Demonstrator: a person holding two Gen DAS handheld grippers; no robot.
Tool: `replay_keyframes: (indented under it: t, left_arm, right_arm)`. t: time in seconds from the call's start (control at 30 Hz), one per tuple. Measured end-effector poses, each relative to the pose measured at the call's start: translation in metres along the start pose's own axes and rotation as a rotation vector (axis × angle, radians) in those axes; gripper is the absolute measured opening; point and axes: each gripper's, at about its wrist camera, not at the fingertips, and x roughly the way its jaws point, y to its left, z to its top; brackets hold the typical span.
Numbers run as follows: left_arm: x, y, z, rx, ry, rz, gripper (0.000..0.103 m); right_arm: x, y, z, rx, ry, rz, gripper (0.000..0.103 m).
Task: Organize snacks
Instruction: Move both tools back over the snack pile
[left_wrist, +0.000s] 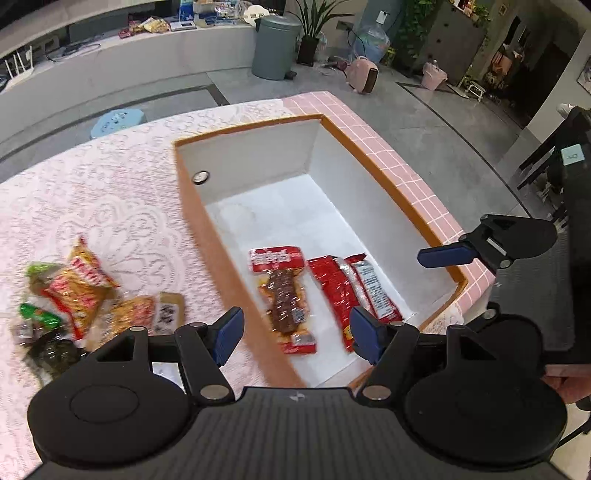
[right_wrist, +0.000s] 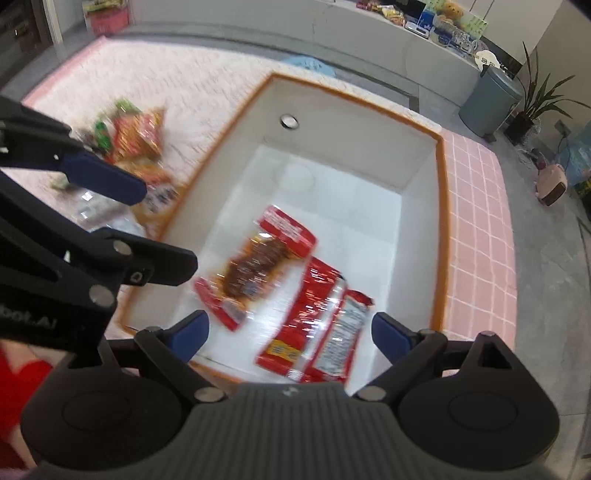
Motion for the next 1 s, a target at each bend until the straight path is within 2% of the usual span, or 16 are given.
replay_keyframes:
  t: [0.23,0.4,0.53,0.67,0.8,1.0]
  left_arm:
    - [-0.033,0.029,-0.02,0.001,-0.026,0.048,0.077]
    - [-0.051,0.063,-0.039,-0.046,-0.034,0.066,0.077]
    - [-0.059,0.09,-0.053,-0.088,-0.052,0.082,0.077]
    - [-0.063,0.114,-0.069,-0.131,-0.084,0.099,0.077]
    - [-0.063,0.139,-0.086,-0.185,-0.12,0.111,0.077]
    - [-0.052,0.169,-0.102,-0.245,-0.11,0.125,0.077]
  right_arm:
    - [-0.018,0.032,0.001,0.047,-0.033,0.058,0.093]
    - [-0.029,0.064,0.005,0.053,-0.079,0.166,0.092]
    - [-0.031,0.095,0.006,0.053,-0.142,0.203,0.092]
    - [-0.024,0.12,0.006,0.093,-0.192,0.21,0.088]
    - [-0.012,0.143,0.004,0.152,-0.22,0.255,0.086]
    - [0.014,0.174,-0.002,0.238,-0.202,0.305,0.084]
